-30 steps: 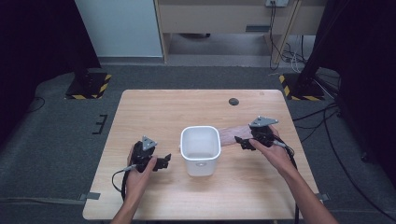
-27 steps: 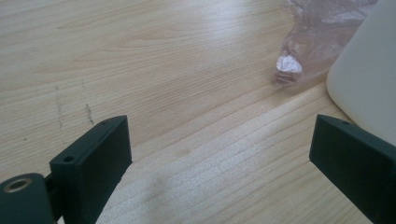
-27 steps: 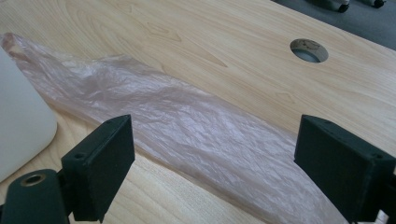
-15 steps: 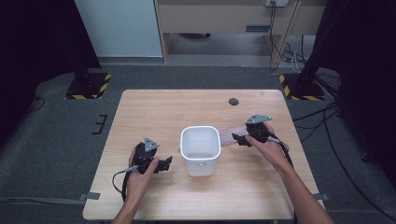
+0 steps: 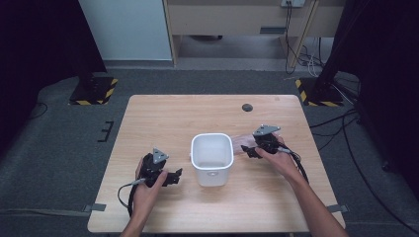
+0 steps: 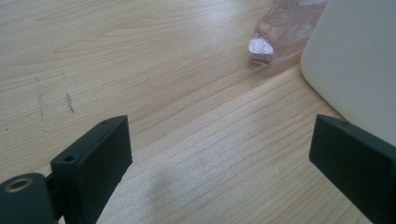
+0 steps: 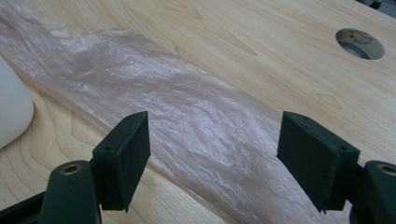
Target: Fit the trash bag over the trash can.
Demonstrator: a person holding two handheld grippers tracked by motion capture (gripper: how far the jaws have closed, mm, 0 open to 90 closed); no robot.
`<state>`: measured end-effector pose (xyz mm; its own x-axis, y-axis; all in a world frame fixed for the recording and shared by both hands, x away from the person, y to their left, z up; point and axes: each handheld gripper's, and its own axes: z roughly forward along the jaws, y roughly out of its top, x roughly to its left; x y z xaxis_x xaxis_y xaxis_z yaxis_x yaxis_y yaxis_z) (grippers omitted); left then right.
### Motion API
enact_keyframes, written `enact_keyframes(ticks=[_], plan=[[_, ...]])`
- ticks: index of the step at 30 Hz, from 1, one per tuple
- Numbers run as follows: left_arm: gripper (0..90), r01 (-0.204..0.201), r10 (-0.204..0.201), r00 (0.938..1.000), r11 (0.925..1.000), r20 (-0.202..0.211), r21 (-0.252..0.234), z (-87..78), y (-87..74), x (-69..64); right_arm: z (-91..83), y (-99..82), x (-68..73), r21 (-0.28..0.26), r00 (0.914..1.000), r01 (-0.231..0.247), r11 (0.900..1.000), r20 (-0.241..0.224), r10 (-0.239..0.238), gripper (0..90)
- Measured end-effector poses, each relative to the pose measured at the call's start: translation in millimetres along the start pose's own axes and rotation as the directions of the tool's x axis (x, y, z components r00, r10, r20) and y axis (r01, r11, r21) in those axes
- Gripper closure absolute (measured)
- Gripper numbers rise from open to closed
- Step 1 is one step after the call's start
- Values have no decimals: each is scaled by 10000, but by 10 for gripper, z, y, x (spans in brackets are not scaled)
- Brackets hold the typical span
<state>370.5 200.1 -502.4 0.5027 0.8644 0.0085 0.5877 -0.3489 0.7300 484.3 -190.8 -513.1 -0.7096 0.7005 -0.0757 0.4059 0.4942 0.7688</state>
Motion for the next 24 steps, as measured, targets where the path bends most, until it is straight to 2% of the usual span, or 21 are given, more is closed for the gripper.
enact_keyframes(ticks=[3, 11, 15, 16, 18, 23, 24], plan=[[53, -4, 4, 10000, 10000, 51, 8, -3, -2, -7, 32, -10, 5, 77, 9999, 92, 9999, -60, -92, 256], [54, -18, 17, 9996, 10000, 285, 35, -14, -16, -21, 166, -59, 27, 386, 9992, -51, 9992, -400, 67, 256], [54, 71, -67, 9994, 9999, 350, -99, -42, -18, -23, 220, -101, 21, 536, 9987, -51, 9985, -495, 78, 248], [54, 93, -89, 9993, 9999, 366, -122, -47, -19, -21, 223, -115, 5, 565, 9976, -373, 9977, -569, 405, 240], [55, 123, -119, 9992, 9999, 382, -90, -57, -24, -9, 224, -132, 2, 484, 9966, -589, 9971, -551, 616, 231], [55, 179, -174, 9992, 9998, 353, -128, -70, -26, 12, 198, -160, 19, 430, 9962, -630, 9971, -569, 654, 243], [55, 198, -193, 9992, 9997, 339, -159, -75, -26, 15, 183, -166, 20, 374, 9963, -606, 9975, -579, 627, 292]])
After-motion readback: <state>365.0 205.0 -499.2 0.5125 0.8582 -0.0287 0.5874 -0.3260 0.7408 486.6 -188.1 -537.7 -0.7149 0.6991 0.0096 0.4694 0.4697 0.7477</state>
